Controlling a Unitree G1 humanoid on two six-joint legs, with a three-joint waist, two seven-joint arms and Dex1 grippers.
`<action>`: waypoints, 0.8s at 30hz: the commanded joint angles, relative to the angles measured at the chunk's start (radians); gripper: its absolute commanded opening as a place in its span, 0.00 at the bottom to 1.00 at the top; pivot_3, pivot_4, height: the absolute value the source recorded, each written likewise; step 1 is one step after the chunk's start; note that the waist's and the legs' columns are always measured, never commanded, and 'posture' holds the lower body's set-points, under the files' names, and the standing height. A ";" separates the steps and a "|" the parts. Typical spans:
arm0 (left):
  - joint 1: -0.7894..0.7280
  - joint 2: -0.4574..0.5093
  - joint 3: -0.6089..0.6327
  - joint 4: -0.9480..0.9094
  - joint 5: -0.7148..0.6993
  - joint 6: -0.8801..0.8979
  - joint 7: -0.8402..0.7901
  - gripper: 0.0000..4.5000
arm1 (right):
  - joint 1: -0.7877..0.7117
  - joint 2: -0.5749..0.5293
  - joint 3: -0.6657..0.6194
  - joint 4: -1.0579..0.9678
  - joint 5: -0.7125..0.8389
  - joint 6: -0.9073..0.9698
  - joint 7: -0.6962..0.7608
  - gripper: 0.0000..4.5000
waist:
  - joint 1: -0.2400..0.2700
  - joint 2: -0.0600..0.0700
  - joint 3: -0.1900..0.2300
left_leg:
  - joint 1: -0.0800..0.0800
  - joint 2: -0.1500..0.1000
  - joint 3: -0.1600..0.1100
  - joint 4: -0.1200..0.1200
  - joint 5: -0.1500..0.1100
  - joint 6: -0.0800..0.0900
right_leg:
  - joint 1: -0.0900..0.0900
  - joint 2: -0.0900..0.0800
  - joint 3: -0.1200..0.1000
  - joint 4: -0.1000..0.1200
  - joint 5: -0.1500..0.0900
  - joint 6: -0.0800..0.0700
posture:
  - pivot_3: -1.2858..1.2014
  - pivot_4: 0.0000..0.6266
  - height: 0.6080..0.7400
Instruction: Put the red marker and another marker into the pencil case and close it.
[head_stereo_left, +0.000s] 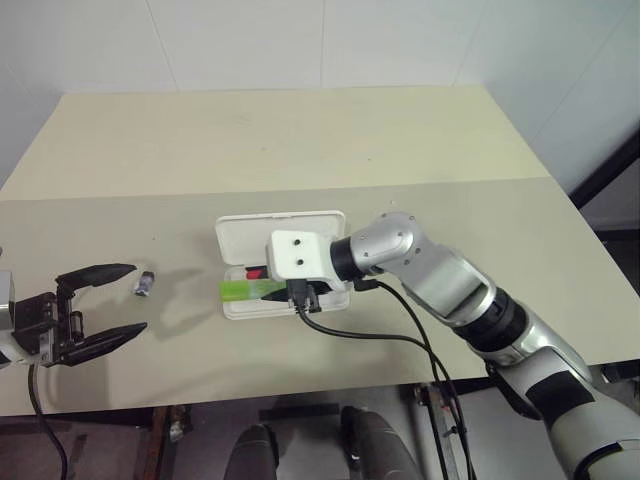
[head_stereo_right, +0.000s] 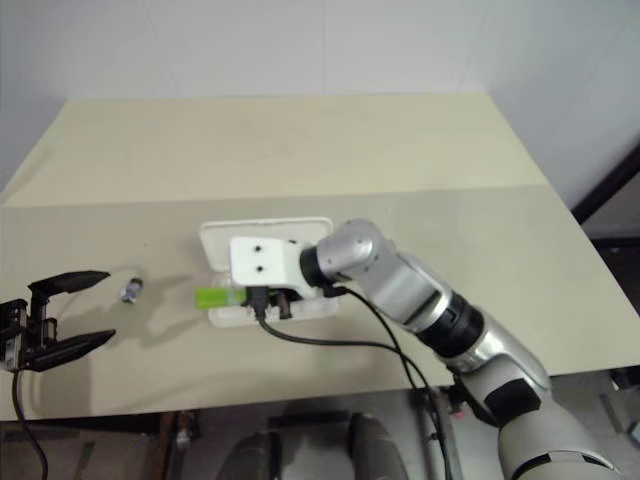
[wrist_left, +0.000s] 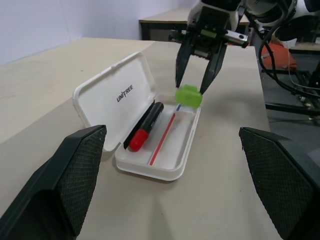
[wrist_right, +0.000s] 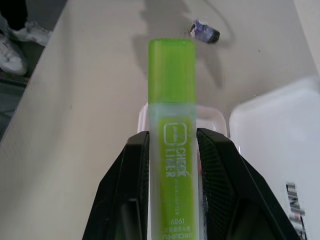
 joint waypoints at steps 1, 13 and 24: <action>0.022 -0.007 0.036 -0.050 -0.023 -0.009 -0.067 1.00 | -0.030 0.026 0.020 0.044 -0.074 -0.088 -0.001 0.25 | 0.000 0.000 0.000 | 0.000 0.000 0.000 0.000 0.000 0.000 | 0.000 0.000 0.000 0.000 0.000 0.000 | 0.52 0.24 1.00; 0.054 -0.025 0.054 -0.105 -0.026 0.005 -0.035 1.00 | -0.031 0.085 0.038 0.039 -0.112 -0.052 0.085 0.25 | -0.001 0.000 0.000 | 0.000 0.001 0.000 0.000 0.000 0.000 | 0.000 0.001 -0.001 0.002 0.000 0.000 | 0.52 0.24 1.00; 0.054 -0.038 0.054 -0.124 -0.020 0.006 -0.021 1.00 | -0.064 0.173 0.091 0.140 -0.237 0.069 0.020 0.25 | -0.003 0.000 0.000 | 0.001 0.001 0.000 0.000 0.000 -0.001 | -0.001 0.001 -0.001 0.004 0.000 0.000 | 0.52 0.24 1.00</action>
